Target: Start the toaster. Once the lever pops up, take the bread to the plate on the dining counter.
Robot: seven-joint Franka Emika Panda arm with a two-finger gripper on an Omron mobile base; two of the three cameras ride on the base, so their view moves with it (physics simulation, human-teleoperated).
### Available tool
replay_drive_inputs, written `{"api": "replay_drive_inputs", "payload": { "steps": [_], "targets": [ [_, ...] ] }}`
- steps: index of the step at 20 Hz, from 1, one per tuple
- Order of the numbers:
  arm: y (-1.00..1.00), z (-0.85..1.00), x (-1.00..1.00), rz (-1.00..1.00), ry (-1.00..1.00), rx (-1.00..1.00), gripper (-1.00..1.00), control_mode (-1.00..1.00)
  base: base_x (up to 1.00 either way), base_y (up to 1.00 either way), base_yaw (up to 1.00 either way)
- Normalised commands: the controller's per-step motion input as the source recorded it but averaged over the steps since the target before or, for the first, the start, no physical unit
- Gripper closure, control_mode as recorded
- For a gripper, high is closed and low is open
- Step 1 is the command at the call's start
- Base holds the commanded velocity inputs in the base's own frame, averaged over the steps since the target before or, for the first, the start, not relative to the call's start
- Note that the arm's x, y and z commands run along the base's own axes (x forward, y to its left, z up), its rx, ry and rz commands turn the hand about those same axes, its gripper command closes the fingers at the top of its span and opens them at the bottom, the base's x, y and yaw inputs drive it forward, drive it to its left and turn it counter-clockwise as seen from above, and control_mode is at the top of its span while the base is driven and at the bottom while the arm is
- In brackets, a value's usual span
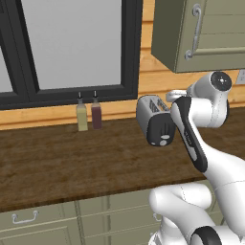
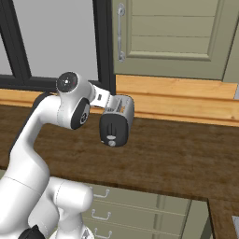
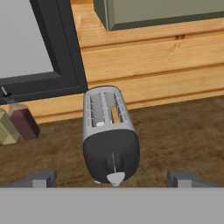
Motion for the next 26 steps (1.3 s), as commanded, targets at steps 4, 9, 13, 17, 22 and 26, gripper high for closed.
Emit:
{"api": "replay_drive_inputs", "payload": {
  "steps": [4,9,13,17,22,26],
  "targets": [
    [0.0,0.0,0.0,0.0,0.0,0.0,-1.0,-1.0,0.0,0.0,0.0],
    [0.0,0.0,0.0,0.0,0.0,0.0,-1.0,-1.0,0.0,0.0,0.0],
    [0.0,0.0,0.0,0.0,0.0,0.0,-1.0,-1.0,0.0,0.0,0.0],
    [0.0,0.0,0.0,0.0,0.0,0.0,-1.0,-1.0,0.0,0.0,0.0],
    [0.0,0.0,0.0,0.0,0.0,0.0,-1.0,-1.0,0.0,0.0,0.0],
    [0.0,0.0,0.0,0.0,0.0,0.0,-1.0,-1.0,0.0,0.0,0.0]
  ]
}}
